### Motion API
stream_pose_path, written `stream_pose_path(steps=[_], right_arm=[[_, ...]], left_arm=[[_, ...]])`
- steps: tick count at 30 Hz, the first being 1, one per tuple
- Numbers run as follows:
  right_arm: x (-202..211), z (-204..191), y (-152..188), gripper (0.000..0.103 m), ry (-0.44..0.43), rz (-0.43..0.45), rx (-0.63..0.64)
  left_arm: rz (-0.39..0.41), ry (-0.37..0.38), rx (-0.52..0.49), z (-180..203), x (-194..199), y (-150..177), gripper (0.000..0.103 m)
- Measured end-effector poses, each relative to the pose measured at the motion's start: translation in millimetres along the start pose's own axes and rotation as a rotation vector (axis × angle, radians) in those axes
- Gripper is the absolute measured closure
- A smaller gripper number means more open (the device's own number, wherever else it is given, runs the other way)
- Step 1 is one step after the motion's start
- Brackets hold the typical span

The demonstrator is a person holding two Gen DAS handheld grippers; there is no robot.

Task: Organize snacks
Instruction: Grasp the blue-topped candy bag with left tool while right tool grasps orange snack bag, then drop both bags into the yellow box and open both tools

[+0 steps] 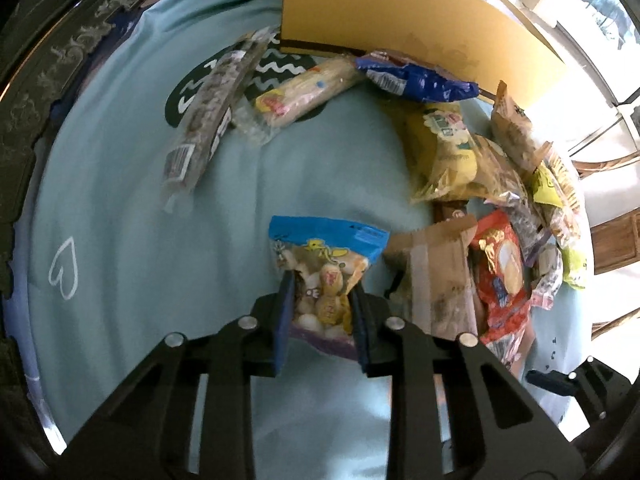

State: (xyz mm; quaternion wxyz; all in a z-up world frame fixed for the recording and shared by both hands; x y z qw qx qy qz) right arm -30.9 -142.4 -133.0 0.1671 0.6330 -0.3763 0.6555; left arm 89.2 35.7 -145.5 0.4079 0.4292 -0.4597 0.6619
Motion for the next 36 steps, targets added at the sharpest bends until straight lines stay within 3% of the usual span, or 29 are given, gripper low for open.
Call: stream_pose_path(steps=[3,5,7,11,18,30,36], right_arm=[[-12.1,-15.9,3.4,0.038,0.004,-0.050,0.095],[-17.5,-23.5,6.1,0.061,-0.035,-0.068,0.116],[-18.6,-28.6,6.7,0.067,-0.029,-0.080,0.147],[-19.2,-31.7,7.3,0.070,-0.044,-0.086,0.155],[9.6,3.0,-7.8,0.071,-0.086,0.039,0.008],[56.8,54.4,-46.1,0.071,-0.029,0.208,-0.121],[106.1,111.6,-79.0,0.071,0.039,0.338,-0.183]], left_arm=[[0.002,0.006,0.001,-3.6,1.1,2.2,0.077],[0.001,0.006,0.003,3.0,-0.5,0.4,0.077],[0.000,0.007,0.004,3.4,-1.0,-0.6,0.077],[-0.001,0.005,0.006,5.7,-2.7,-1.0,0.077],[0.033,0.035,-0.022,17.7,15.3,-3.4,0.077],[0.123,0.102,-0.062,48.2,68.5,-25.7,0.077],[0.178,0.139,-0.073,63.7,94.7,-50.8,0.077]])
Point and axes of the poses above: each gripper's, at about its wrist camera, not at the fingertips, and x roughly against the way its jaws point, z to its right, y to its underside, the point moved 4 cm from there along -x, roughly the way its jaws point, and after that the axes turned 13 degrees about x, right-handed, at the moved point
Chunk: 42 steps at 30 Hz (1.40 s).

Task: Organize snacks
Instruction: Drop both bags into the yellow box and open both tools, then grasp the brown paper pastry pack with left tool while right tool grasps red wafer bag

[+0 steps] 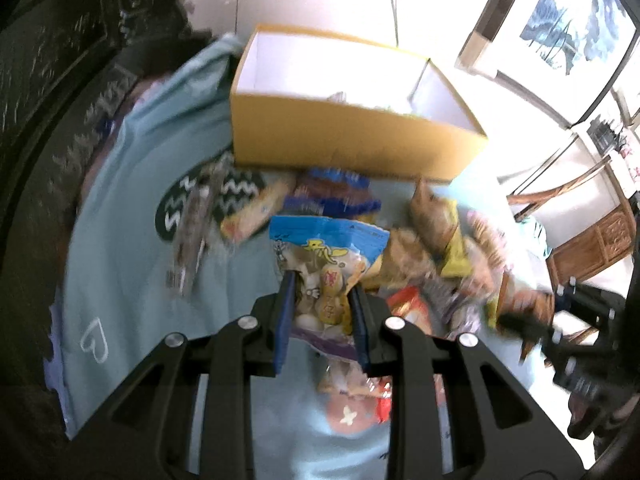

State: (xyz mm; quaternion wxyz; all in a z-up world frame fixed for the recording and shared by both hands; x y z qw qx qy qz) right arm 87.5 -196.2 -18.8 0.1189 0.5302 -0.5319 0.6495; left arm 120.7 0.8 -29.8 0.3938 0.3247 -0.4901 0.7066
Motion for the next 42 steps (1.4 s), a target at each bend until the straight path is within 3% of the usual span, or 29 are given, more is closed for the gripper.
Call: stream_pose_path(steps=[10,19,21,23,24,26,27,34,38,42], right_arm=[[17.3,85.3,-109.8,0.070,0.146,0.232,-0.137],[-43.9,137.1,-151.9,0.070,0.230,0.213,-0.248],[-56.4,148.8,-155.0,0.068,0.249,0.204,-0.282],[-72.3,162.0,-154.8,0.065,0.241,0.166,-0.328],[-75.7,166.9,-153.8,0.063,0.239,0.158,-0.346],[-74.8,170.0,-148.4,0.046,0.255,0.170,-0.375],[-72.1,170.4,-145.3,0.043,0.262,0.186,-0.379],[-59.5,151.8,-112.3,0.038,0.232,0.165,-0.333],[-44.7,128.8,-80.6,0.034,0.277,0.152,-0.251],[-34.0,108.5,-43.0,0.034,0.256,0.112,-0.249]], left_arm=[[0.117,0.048,0.001,41.8,2.2,-95.7,0.077],[0.103,0.008,0.054,51.7,-55.4,-174.1,0.076],[0.106,-0.024,0.077,51.0,-70.6,-183.5,0.065],[0.126,-0.056,0.087,52.4,-77.6,-187.6,0.026],[0.148,-0.070,0.083,53.6,-78.1,-188.9,0.023],[0.163,-0.071,0.060,55.0,-78.0,-188.0,0.018],[0.157,-0.069,0.052,55.0,-78.9,-186.3,0.018],[0.117,-0.054,0.031,45.9,-66.4,-153.5,0.018],[0.083,-0.071,0.022,35.9,-56.1,-113.9,0.016],[0.015,-0.086,0.032,25.4,-52.8,-60.3,0.015]])
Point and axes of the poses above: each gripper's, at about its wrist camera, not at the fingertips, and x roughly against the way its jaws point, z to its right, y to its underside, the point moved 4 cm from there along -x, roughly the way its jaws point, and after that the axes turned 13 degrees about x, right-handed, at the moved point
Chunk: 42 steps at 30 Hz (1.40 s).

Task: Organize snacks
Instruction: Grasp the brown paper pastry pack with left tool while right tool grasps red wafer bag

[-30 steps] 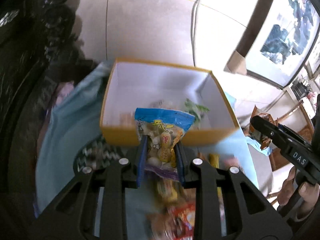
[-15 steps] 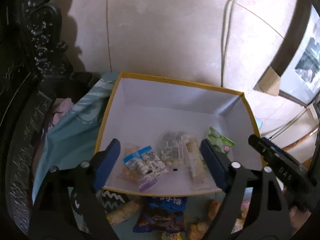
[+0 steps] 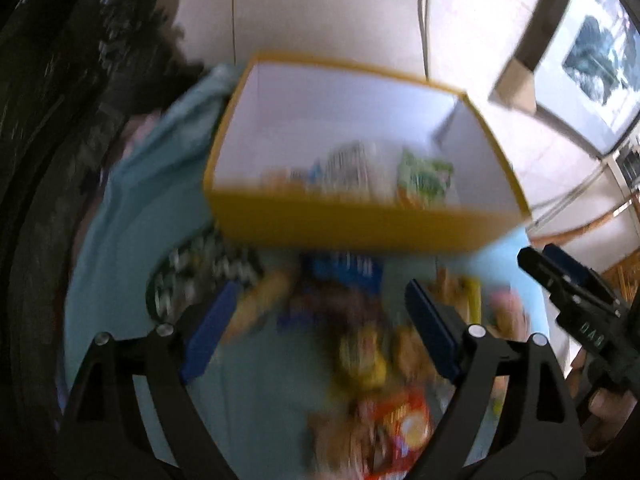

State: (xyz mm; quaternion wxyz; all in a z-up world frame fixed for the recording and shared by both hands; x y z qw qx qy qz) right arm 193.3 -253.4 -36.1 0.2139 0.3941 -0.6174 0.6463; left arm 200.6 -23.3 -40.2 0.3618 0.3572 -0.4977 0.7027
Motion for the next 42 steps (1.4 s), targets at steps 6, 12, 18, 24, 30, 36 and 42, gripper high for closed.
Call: stream_pose_path(steps=[6,12,18,24,30,36,42], right_arm=[[21.1,-2.9,67.6,0.034,-0.047,-0.088,-0.074],[32.3,-20.1,106.4,0.034,-0.135,-0.159,-0.059],[40.8,-39.5,126.3,0.034,-0.156,-0.182,-0.011],[47.7,-43.4,139.7,0.034,-0.163,-0.202,-0.008],[48.9,-47.4,154.9,0.034,-0.176,-0.247,0.003],[46.4,-83.0,168.1,0.034,-0.235,-0.297,0.151],[28.9,-126.7,182.8,0.034,-0.281,-0.346,0.272]], left_arm=[[-0.133,-0.038,-0.033,-19.0,-10.2,81.3,0.015],[-0.183,-0.043,-0.010,-30.5,-15.9,120.3,0.016],[-0.232,-0.042,-0.001,-31.3,-31.1,136.3,0.031],[-0.290,-0.042,-0.005,-29.3,-49.8,150.8,0.045],[-0.275,-0.016,-0.014,-30.3,-46.8,153.9,0.071],[-0.219,0.021,-0.026,-25.7,-17.8,146.1,0.071],[-0.199,0.023,-0.008,-34.4,-0.2,140.5,0.071]])
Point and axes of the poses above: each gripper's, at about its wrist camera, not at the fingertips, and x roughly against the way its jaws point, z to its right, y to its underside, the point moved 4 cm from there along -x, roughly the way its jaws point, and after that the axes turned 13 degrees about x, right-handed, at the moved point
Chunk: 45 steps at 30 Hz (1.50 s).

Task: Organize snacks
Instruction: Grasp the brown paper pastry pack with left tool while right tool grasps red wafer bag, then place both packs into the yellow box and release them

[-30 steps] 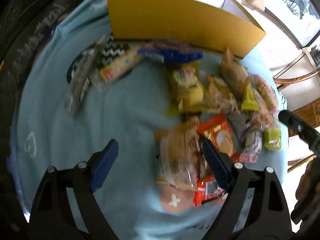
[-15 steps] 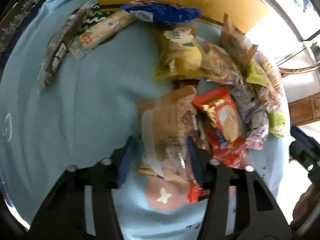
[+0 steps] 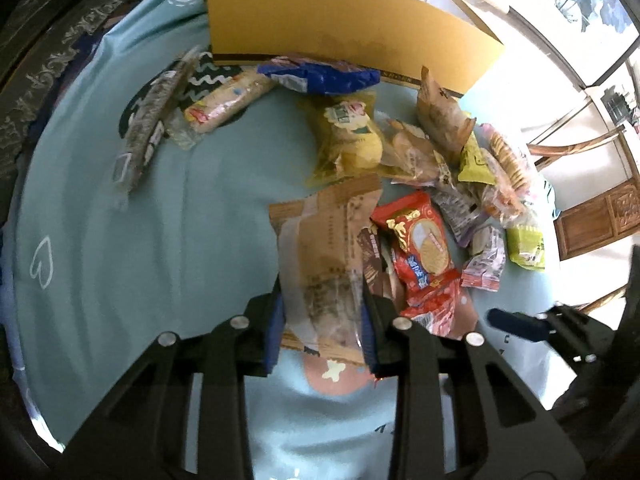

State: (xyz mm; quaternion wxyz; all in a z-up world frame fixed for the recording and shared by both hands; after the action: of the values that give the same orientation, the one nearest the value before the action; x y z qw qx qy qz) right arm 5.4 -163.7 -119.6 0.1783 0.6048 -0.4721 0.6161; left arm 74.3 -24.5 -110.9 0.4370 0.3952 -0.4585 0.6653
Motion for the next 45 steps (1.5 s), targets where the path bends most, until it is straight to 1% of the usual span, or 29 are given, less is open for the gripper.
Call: stream_pose_path(steps=[4,7,9,12,14,16,18,19,20,26,31,35,38,41,45], right_arm=[[-24.2,-9.7,-3.0,0.034,0.009,-0.052,0.016],[-34.9,-9.8,-6.7,0.033,0.024,-0.057,-0.005],[-40.5,-10.4,-10.2,0.031,0.025,-0.053,-0.015],[-48.1,-14.8,-16.6,0.024,0.059,-0.046,-0.004],[-53.5,-19.7,-20.1,0.015,0.084,-0.051,0.009],[-56.3,-22.0,-25.5,0.015,0.107,-0.062,0.022],[-53.7,-23.5,-26.8,0.033,0.093,-0.049,0.039],[-53.8,-24.9,-28.6,0.054,0.069,-0.048,0.045],[-51.0,-24.0,-29.5,0.057,0.036,-0.057,0.041],[-16.5,-12.6,-29.0,0.058,-0.001,0.017,-0.015],[7.4,-2.0,-24.6,0.058,0.010,0.054,-0.042],[27.8,7.0,-29.8,0.058,0.039,0.102,-0.058],[54.1,21.5,-39.8,0.058,0.074,0.166,-0.079],[82.2,42.6,-60.2,0.058,0.112,0.243,-0.106],[112.2,69.5,-95.9,0.058,0.160,0.330,-0.125]], left_arm=[[0.000,0.004,0.013,-5.1,6.1,5.5,0.071],[-0.001,0.003,0.021,-11.4,5.7,6.8,0.071],[-0.003,0.002,0.027,-14.0,5.8,9.0,0.071],[-0.003,0.000,0.025,-15.1,5.1,10.8,0.071],[-0.004,0.002,0.027,-16.8,5.4,11.6,0.071],[-0.003,0.001,0.026,-17.5,5.8,11.9,0.071],[-0.003,0.002,0.025,-18.7,6.7,12.1,0.071],[-0.001,0.002,0.025,-19.2,7.3,12.0,0.071],[0.000,0.002,0.026,-19.9,7.6,11.8,0.071],[0.018,0.006,0.023,-21.9,13.4,8.8,0.071],[0.031,0.016,0.015,-18.4,19.8,6.0,0.071],[0.043,0.025,0.004,-13.1,26.9,2.4,0.071],[0.070,0.041,-0.012,-5.2,39.1,-5.0,0.071],[0.118,0.062,-0.034,5.4,56.8,-19.8,0.071],[0.189,0.094,-0.058,25.4,83.0,-54.2,0.071]])
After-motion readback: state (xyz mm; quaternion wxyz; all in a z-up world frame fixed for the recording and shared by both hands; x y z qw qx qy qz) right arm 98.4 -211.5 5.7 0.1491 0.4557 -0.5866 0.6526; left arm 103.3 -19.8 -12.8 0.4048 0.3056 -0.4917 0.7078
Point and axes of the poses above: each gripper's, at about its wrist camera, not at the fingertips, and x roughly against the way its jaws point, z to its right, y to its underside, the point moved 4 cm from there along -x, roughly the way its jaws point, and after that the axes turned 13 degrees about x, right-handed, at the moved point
